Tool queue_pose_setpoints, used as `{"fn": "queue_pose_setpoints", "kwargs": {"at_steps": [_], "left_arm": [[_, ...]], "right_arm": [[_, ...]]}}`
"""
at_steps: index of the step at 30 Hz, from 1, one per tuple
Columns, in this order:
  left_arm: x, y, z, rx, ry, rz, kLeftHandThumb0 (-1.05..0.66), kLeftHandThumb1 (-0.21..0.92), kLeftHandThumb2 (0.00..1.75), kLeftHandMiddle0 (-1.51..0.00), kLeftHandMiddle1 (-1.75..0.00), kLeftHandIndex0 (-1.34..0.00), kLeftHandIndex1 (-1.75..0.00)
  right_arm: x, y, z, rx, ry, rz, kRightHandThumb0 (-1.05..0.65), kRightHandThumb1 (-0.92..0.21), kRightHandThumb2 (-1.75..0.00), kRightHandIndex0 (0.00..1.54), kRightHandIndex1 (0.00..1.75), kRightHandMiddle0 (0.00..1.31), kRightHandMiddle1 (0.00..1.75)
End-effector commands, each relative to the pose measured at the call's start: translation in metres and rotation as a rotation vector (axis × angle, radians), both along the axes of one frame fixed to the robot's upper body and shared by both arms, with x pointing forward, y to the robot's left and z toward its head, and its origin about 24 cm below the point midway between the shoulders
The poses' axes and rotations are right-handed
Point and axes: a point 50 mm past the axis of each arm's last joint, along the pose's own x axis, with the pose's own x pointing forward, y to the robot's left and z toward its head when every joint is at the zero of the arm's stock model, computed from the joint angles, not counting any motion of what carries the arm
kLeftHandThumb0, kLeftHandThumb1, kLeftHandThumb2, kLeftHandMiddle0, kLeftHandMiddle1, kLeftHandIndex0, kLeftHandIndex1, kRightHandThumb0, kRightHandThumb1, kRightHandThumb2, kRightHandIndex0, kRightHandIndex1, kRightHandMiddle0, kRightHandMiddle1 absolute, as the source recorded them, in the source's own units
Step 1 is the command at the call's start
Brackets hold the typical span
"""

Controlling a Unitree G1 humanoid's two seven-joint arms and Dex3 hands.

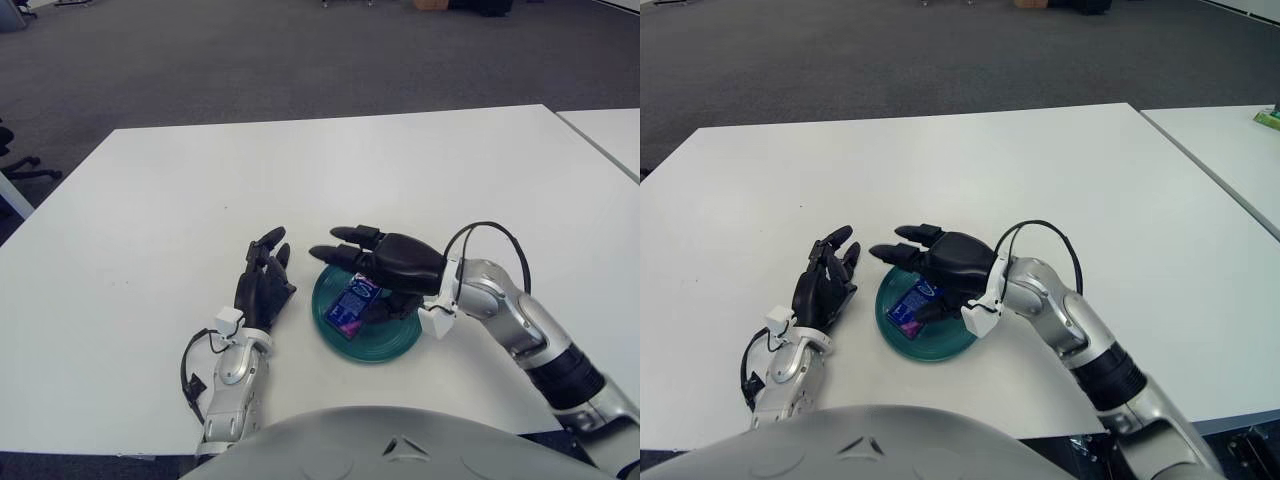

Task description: Put the gum into the plate.

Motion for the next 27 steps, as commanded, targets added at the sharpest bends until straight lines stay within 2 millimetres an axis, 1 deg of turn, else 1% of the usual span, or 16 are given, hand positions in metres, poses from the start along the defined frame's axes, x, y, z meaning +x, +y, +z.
{"fn": "queue_pose_setpoints", "kwargs": {"at_steps": [1, 3, 4, 7, 11, 13, 18, 20, 23, 27], "left_arm": [[0.004, 0.0, 0.001, -0.017, -0.011, -0.01, -0.86, 0.92, 1.05, -0.24, -0.05, 0.0, -0.72], [0.004, 0.0, 0.002, -0.024, -0.017, -0.011, -0.87, 0.92, 1.04, -0.23, -0.04, 0.0, -0.7], [0.004, 0.0, 0.002, -0.031, -0.019, -0.009, -0.87, 0.92, 1.03, -0.22, -0.04, 0.0, -0.69], [0.004, -0.001, 0.002, -0.063, -0.014, 0.003, -0.89, 0.92, 1.0, -0.22, -0.03, 0.0, -0.7], [0.004, -0.002, 0.002, -0.073, -0.009, 0.017, -0.92, 0.92, 0.98, -0.27, -0.04, 0.0, -0.8], [0.004, -0.002, 0.003, -0.064, -0.014, 0.018, -0.94, 0.92, 0.97, -0.29, -0.04, 0.0, -0.86], [0.004, -0.003, 0.005, -0.027, -0.025, 0.009, -0.97, 0.92, 0.96, -0.33, -0.04, -0.05, -0.93], [0.003, -0.003, 0.005, -0.017, -0.023, 0.006, -0.98, 0.92, 0.96, -0.33, -0.04, -0.07, -0.95], [0.003, -0.003, 0.005, -0.005, -0.017, 0.003, -0.99, 0.92, 0.97, -0.35, -0.05, -0.11, -0.97], [0.002, -0.003, 0.005, 0.005, -0.013, -0.002, -0.98, 0.92, 0.97, -0.36, -0.05, -0.14, -0.98]], "right_arm": [[0.008, -0.004, -0.005, 0.161, 0.049, -0.141, -1.05, -0.92, -0.93, 0.0, 0.0, 0.08, 0.05], [0.01, -0.004, -0.007, 0.215, 0.068, -0.187, -1.05, -0.92, -0.91, 0.01, 0.0, 0.09, 0.07], [0.011, -0.004, -0.008, 0.257, 0.078, -0.217, -1.05, -0.92, -0.9, 0.02, 0.0, 0.06, 0.17], [0.013, -0.005, -0.009, 0.412, 0.131, -0.327, -1.04, -0.92, -0.88, 0.07, 0.01, 0.02, 0.33], [0.019, -0.01, -0.012, 0.601, 0.235, -0.455, -0.99, -0.92, -0.86, 0.12, 0.03, 0.0, 0.43], [0.022, -0.013, -0.016, 0.663, 0.271, -0.499, -0.97, -0.92, -0.86, 0.15, 0.03, 0.0, 0.46], [0.027, -0.02, -0.022, 0.811, 0.361, -0.599, -0.96, -0.92, -0.89, 0.2, 0.04, 0.0, 0.55], [0.028, -0.024, -0.024, 0.838, 0.383, -0.631, -0.96, -0.92, -0.9, 0.21, 0.04, 0.0, 0.57], [0.029, -0.043, -0.024, 0.899, 0.425, -0.704, -0.95, -0.92, -0.91, 0.23, 0.04, 0.0, 0.6], [0.031, -0.056, -0.021, 0.999, 0.475, -0.768, -0.92, -0.92, -0.92, 0.24, 0.04, 0.0, 0.66]]}}
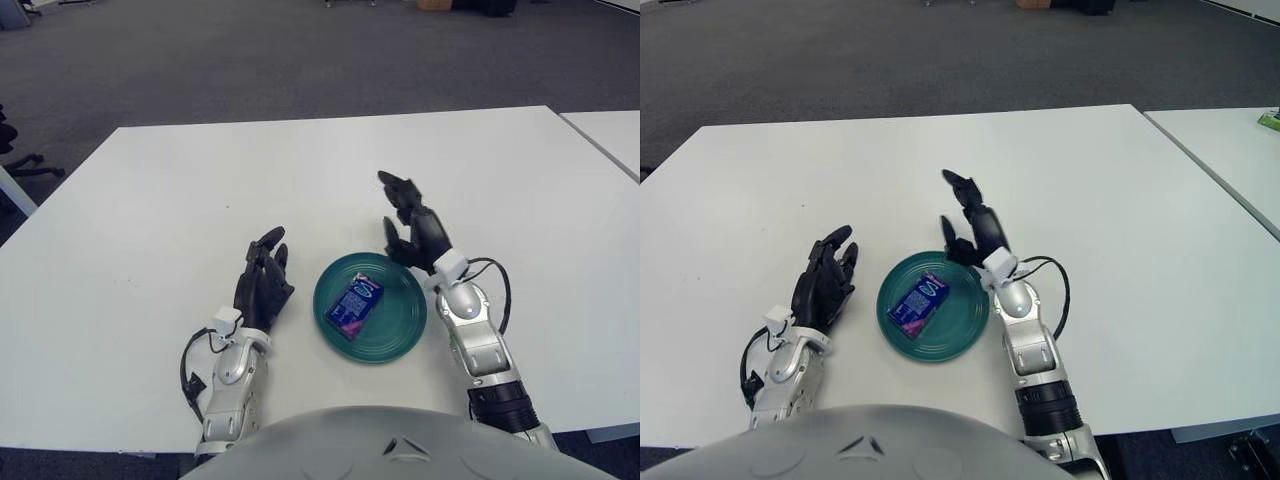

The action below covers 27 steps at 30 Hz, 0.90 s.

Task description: Put the gum into the plate.

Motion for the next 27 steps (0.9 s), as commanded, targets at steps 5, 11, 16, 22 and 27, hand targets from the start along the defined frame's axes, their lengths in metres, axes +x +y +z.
{"fn": "queue_pose_setpoints", "kwargs": {"at_steps": [5, 11, 16, 22, 27], "left_arm": [[0.0, -0.003, 0.002, -0.009, 0.0, 0.002, -0.96, 0.92, 0.97, -0.36, -0.05, -0.14, -0.98], [0.0, -0.003, 0.003, -0.01, 0.002, 0.006, -0.95, 0.92, 0.98, -0.37, -0.04, -0.15, -0.98], [-0.002, -0.002, 0.002, -0.003, 0.005, 0.012, -0.94, 0.92, 0.98, -0.38, -0.04, -0.15, -0.98], [-0.004, 0.001, 0.002, 0.02, 0.013, 0.014, -0.92, 0.92, 0.97, -0.42, -0.06, -0.15, -0.98], [-0.005, 0.001, 0.001, 0.04, 0.028, 0.035, -0.9, 0.92, 0.96, -0.52, -0.11, -0.19, -1.01]], "right_arm": [[0.0, -0.026, 0.005, 0.112, 0.045, -0.099, -0.89, -0.92, -0.92, 0.24, 0.03, 0.0, 0.68], [-0.008, -0.046, 0.001, 0.108, 0.081, -0.129, -0.87, -0.92, -0.92, 0.24, 0.03, 0.0, 0.67], [-0.019, -0.06, -0.01, 0.104, 0.136, -0.158, -0.86, -0.92, -0.9, 0.27, 0.03, 0.0, 0.68], [-0.045, -0.068, -0.037, 0.083, 0.238, -0.206, -0.83, -0.92, -0.89, 0.31, 0.04, 0.0, 0.7], [-0.055, -0.07, -0.05, 0.067, 0.297, -0.23, -0.78, -0.92, -0.89, 0.34, 0.05, 0.0, 0.71]]}}
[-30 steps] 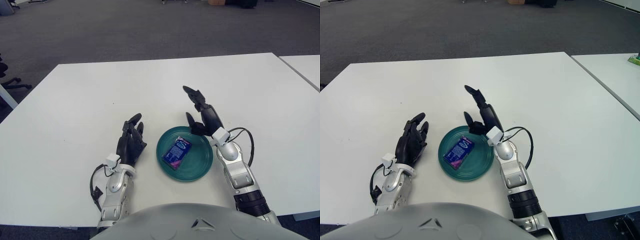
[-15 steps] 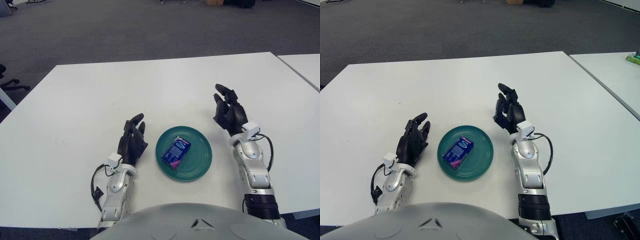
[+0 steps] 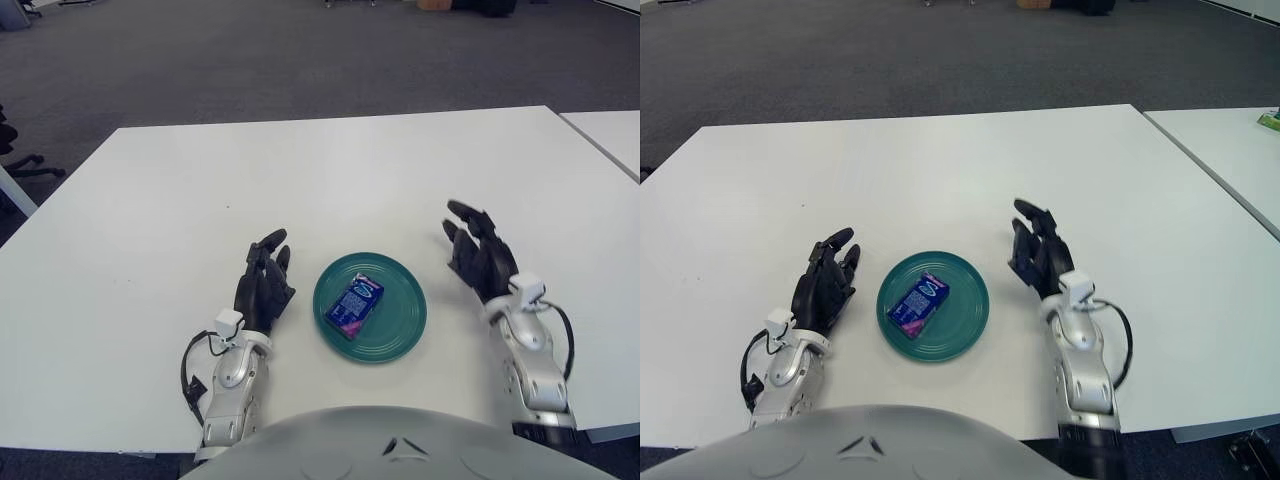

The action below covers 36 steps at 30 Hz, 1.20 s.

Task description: Put the gum into the plate.

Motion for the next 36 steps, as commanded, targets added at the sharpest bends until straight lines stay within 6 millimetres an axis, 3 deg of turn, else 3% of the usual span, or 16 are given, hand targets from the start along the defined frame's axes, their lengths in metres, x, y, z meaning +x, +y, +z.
{"fn": "queue_pose_setpoints", "kwargs": {"at_steps": [1, 23, 36], "left_arm": [[0.001, 0.001, 0.001, 0.013, 0.008, 0.02, -0.89, 0.92, 0.96, -0.55, -0.13, -0.21, -1.01], [0.003, -0.001, -0.001, 0.01, 0.009, -0.001, -0.9, 0.92, 0.94, -0.57, -0.17, -0.29, -1.07], [0.003, -0.001, -0.005, 0.003, 0.014, -0.013, -0.93, 0.92, 0.91, -0.59, -0.19, -0.32, -1.08]], "right_arm": [[-0.002, 0.001, -0.005, -0.007, 0.024, -0.013, -0.76, -0.92, -0.89, 0.34, 0.05, 0.0, 0.7], [-0.013, 0.024, -0.011, 0.032, 0.15, -0.075, -0.64, -0.92, -0.88, 0.4, 0.05, 0.0, 0.76], [-0.009, 0.025, -0.021, 0.03, 0.161, -0.087, -0.63, -0.92, -0.87, 0.44, 0.06, 0.0, 0.76]]}}
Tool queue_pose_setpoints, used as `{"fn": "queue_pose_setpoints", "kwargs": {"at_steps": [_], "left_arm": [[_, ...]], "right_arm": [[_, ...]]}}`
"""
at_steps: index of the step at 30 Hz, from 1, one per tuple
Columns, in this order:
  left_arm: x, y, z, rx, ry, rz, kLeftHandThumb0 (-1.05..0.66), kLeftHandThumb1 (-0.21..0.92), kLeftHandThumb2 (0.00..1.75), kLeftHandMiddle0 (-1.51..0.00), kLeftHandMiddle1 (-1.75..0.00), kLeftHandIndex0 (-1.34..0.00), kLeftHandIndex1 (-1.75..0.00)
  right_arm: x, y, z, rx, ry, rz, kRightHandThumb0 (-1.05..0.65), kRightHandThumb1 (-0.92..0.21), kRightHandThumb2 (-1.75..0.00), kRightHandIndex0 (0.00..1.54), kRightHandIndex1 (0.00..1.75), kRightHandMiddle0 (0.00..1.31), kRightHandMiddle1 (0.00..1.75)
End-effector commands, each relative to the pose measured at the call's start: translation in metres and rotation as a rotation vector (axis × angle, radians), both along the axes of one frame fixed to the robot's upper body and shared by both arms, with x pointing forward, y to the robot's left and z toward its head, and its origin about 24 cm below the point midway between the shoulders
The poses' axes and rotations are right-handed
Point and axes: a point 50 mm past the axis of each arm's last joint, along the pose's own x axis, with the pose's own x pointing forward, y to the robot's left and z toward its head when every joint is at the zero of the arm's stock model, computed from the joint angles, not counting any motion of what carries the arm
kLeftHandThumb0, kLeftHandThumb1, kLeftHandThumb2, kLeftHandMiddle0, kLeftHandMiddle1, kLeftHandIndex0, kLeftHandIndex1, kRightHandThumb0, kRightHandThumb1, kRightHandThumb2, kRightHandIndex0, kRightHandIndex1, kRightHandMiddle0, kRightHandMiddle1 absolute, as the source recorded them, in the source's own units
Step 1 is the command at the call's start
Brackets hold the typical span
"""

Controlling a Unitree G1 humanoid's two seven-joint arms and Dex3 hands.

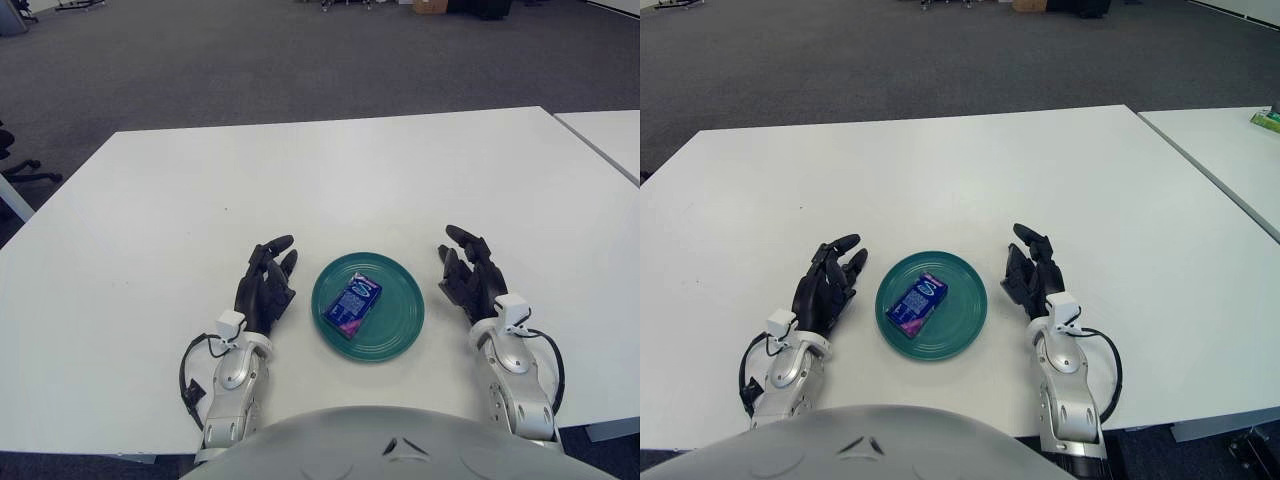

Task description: Put the gum into the plate.

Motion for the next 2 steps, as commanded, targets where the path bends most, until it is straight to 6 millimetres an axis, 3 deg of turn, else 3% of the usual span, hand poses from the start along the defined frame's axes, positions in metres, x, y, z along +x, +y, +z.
{"fn": "queue_pose_setpoints", "kwargs": {"at_steps": [1, 2], "left_arm": [[0.0017, 0.0003, -0.0023, -0.002, 0.004, -0.004, -0.93, 0.92, 0.91, -0.59, -0.19, -0.33, -1.08], [0.0016, 0.0006, -0.0022, -0.002, 0.002, -0.003, -0.93, 0.92, 0.91, -0.58, -0.19, -0.33, -1.08]], "right_arm": [[-0.0074, 0.0032, -0.0185, 0.008, 0.103, -0.002, -0.63, -0.92, -0.87, 0.44, 0.06, 0.0, 0.76], [-0.0077, 0.004, -0.0187, 0.003, 0.104, -0.002, -0.63, -0.92, -0.87, 0.44, 0.06, 0.0, 0.76]]}}
